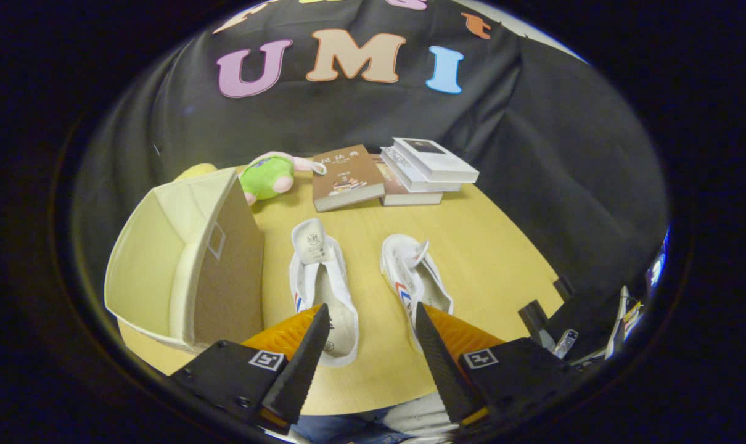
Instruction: Open the storage box then place both shoes into the box .Put the left shoe in first, then the right shoe, with the right side of both shoes facing outward in a uniform manner.
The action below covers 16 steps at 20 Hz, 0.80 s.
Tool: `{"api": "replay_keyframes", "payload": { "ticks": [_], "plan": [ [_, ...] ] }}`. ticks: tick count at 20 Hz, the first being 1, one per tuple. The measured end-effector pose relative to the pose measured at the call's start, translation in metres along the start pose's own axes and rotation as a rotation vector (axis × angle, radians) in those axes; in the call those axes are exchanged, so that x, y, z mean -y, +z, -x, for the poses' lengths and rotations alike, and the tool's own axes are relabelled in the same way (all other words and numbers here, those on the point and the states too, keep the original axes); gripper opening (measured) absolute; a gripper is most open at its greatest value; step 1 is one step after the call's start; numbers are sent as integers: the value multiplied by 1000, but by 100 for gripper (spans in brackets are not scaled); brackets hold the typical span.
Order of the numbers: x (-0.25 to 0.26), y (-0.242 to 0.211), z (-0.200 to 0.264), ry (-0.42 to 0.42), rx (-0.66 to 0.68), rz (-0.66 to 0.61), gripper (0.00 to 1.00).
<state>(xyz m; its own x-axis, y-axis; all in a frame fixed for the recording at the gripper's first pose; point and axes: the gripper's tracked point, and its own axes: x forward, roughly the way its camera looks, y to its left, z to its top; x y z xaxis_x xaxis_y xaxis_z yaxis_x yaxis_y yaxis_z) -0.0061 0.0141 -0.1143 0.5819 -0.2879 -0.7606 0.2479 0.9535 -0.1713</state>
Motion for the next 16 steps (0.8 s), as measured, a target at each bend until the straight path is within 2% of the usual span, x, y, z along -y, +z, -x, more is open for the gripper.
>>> {"api": "replay_keyframes", "payload": {
  "ticks": [4, 7, 11, 12, 15, 16],
  "plan": [
    [-10, -20, -37, 6, -95, 76, 89],
    [-13, -30, -67, -10, -161, 166, 84],
    [-17, -30, -94, -4, -209, 223, 76],
    [-17, -29, -101, -2, -214, 226, 75],
    [-28, -32, -117, 80, -223, 187, 72],
    [-28, -28, -117, 88, -211, 167, 68]
  ]
}}
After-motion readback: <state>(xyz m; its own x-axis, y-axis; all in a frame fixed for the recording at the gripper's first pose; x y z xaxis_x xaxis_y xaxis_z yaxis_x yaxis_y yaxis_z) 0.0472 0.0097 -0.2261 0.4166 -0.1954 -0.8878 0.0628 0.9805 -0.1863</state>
